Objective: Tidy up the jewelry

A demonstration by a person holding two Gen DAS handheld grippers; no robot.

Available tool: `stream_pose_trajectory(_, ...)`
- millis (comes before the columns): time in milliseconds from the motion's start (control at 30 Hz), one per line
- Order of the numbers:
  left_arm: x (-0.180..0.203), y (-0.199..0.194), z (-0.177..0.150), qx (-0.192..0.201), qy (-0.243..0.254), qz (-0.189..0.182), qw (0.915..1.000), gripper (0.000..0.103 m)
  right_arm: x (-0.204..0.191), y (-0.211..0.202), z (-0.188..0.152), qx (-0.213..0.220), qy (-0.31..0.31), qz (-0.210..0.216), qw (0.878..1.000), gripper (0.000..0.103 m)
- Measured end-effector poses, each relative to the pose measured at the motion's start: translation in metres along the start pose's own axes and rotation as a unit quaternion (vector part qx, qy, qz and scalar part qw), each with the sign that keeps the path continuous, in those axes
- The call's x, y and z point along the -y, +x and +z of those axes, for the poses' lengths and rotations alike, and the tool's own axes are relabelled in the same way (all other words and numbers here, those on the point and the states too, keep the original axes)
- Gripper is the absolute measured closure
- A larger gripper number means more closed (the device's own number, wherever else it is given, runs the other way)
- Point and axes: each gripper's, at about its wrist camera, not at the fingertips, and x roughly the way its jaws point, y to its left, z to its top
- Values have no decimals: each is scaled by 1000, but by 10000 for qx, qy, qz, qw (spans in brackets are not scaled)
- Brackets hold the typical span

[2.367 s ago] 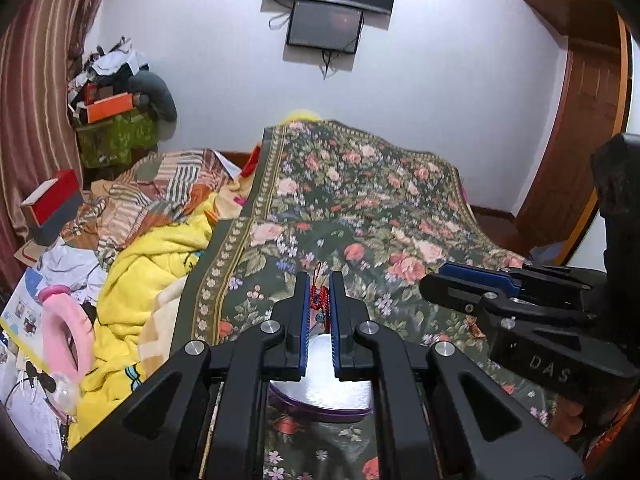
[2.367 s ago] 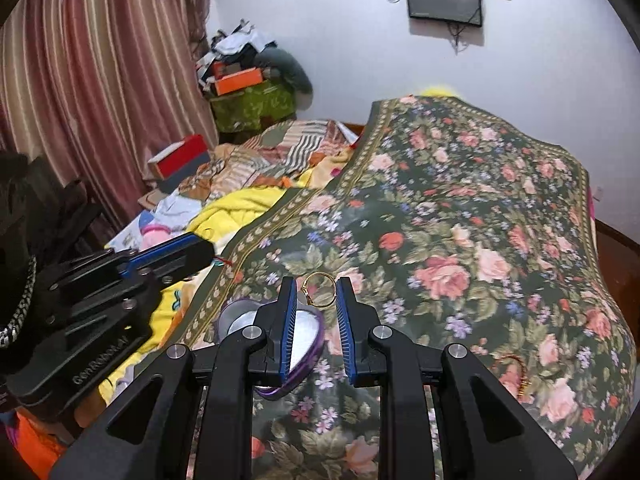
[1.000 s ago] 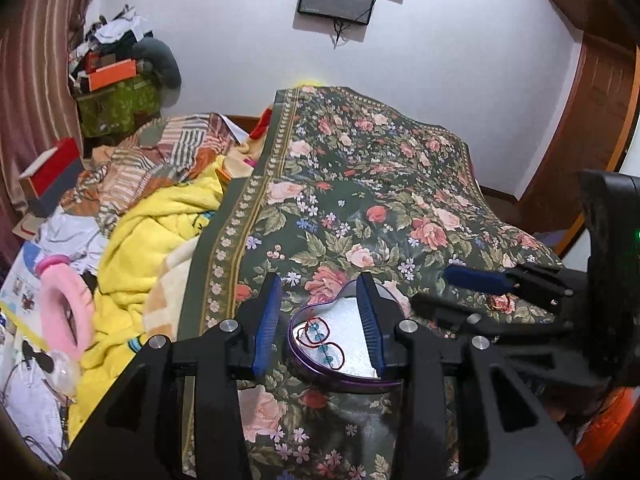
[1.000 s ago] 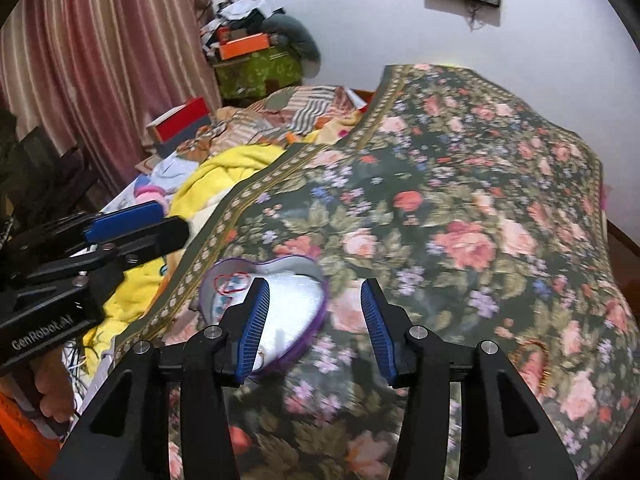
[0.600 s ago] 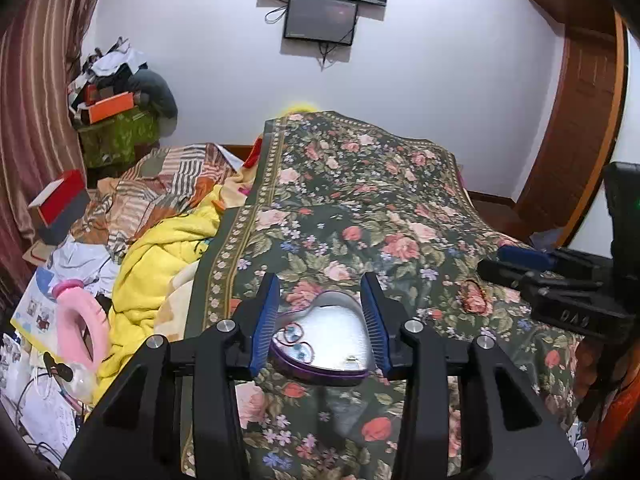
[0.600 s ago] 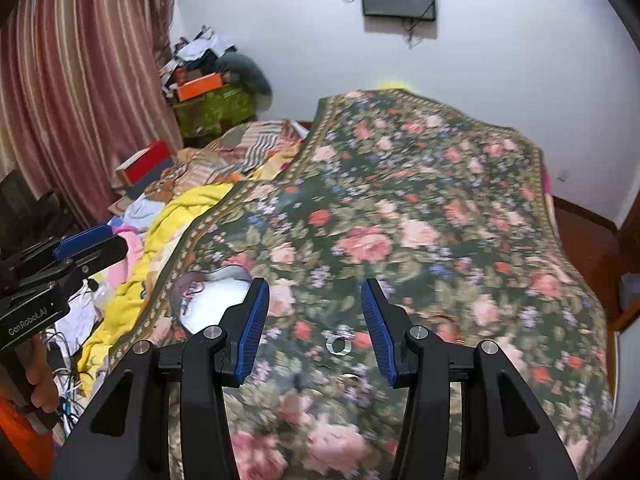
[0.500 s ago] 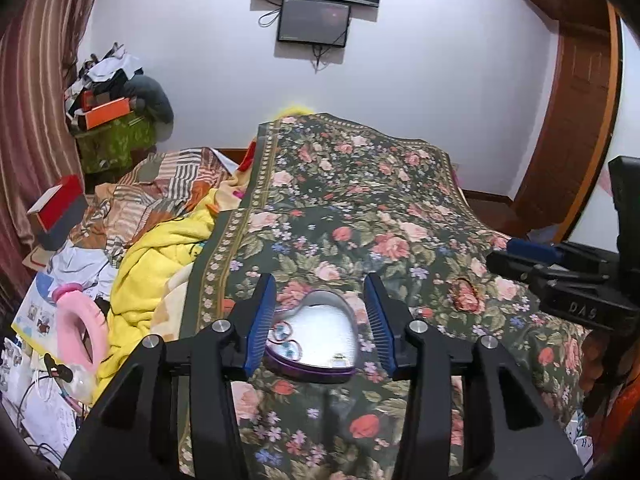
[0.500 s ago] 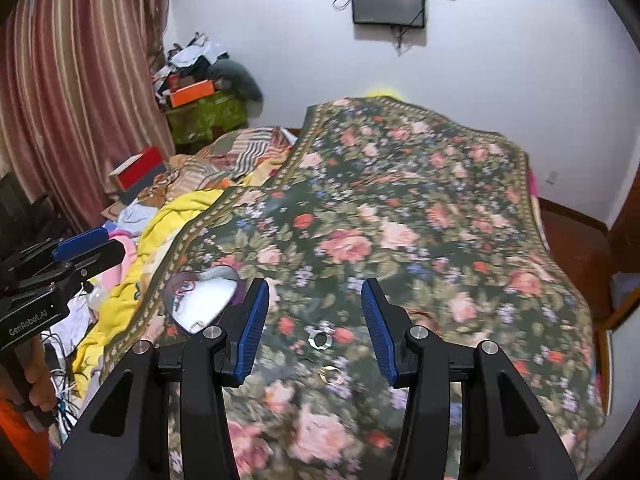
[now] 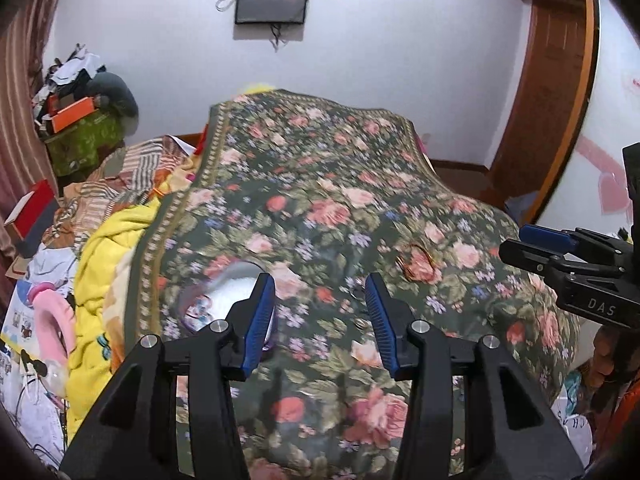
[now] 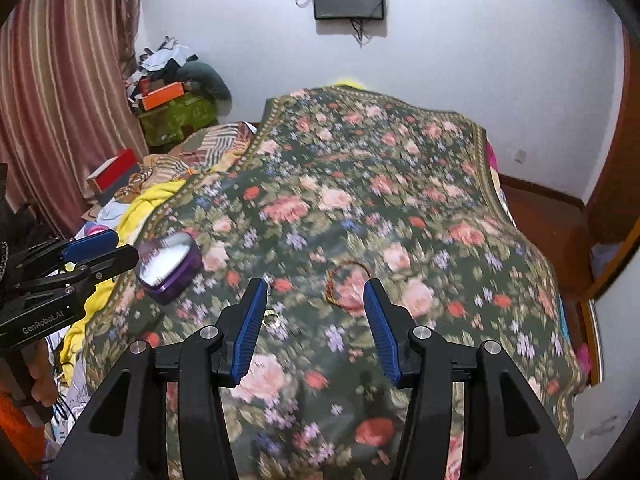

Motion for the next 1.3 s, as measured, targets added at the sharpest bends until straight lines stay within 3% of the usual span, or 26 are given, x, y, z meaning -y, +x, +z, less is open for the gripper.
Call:
stream_pose_trajectory(200,18,11,-15,-242,113,-165,9995,52,11,8,-20,-361,133,40,9993,56)
stream_pose_trajectory(567,28,39,-44,-812,197,-311,9960,52,5,43,-52,-1084,185,106,9939,56)
stream_pose_trajectory(1000,22,65,-61,-1128,133,-218,9933,52,2,81,-57,-1505,477,625,9855,57)
stream_pose_trajectory(1100,21,70,-62,-1192,152,-174,9926,52,2,87,-58,-1539,527,671,9844,71)
stream_pose_trajectory(1233,19,79,-64,-1286,115,-158,9915,52,-1,94,-60,-1564,487,692,9841,80)
stream_pose_trajectory(1300,18,81,-65,-1304,73,-164,9913,52,-4,93,-60,-1541,388,729,9846,90)
